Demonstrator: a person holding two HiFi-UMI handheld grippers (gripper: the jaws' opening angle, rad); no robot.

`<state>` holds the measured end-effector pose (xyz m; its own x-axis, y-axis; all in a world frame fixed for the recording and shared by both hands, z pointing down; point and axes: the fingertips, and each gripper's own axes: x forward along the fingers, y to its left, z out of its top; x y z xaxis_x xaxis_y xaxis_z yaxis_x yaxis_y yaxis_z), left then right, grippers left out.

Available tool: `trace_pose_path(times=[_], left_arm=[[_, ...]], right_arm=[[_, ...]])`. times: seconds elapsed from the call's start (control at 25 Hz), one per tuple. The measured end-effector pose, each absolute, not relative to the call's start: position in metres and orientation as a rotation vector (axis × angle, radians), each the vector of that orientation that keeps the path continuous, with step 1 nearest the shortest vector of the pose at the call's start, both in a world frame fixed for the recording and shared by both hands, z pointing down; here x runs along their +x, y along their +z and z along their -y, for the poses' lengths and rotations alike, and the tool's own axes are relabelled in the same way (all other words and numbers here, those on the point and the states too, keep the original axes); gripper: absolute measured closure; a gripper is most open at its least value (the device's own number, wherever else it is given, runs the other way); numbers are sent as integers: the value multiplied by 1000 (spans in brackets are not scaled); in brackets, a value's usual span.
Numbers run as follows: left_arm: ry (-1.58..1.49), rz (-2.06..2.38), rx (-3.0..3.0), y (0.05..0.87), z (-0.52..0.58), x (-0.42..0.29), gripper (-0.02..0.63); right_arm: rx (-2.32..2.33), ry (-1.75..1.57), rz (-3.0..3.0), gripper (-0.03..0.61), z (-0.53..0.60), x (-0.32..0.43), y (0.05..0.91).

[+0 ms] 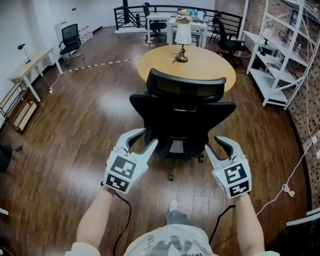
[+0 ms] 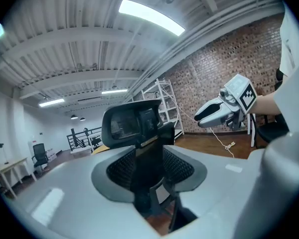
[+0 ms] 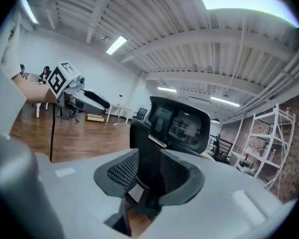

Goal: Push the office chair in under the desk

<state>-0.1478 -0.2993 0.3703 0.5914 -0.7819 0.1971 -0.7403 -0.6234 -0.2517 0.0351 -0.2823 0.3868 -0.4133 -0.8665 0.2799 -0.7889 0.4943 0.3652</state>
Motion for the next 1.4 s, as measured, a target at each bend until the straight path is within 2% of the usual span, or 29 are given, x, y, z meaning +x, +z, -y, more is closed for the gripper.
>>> trace_pose_path(times=[0.24,0.4,0.64,0.88,1.4], left_arm=[[-181,-1291,-2756,355,221,-133,536],[-13,-1312,-2838,347,171,-120,595],[118,-1297,-2904,352,113,-101,597],[195,-1357,-2899,343,87,-91,597],[156,-1350,-2898,350,83,-53,597]], right_arm=[[1458,-163,2490,576,206,-5,376],[1445,-154,2566,578,162,-36,367],[1472,-145,2656,578,111,-61,347],[1503,-103,2679,578,88,-55,347],[1515,-78,2696,578,77,-27,355]])
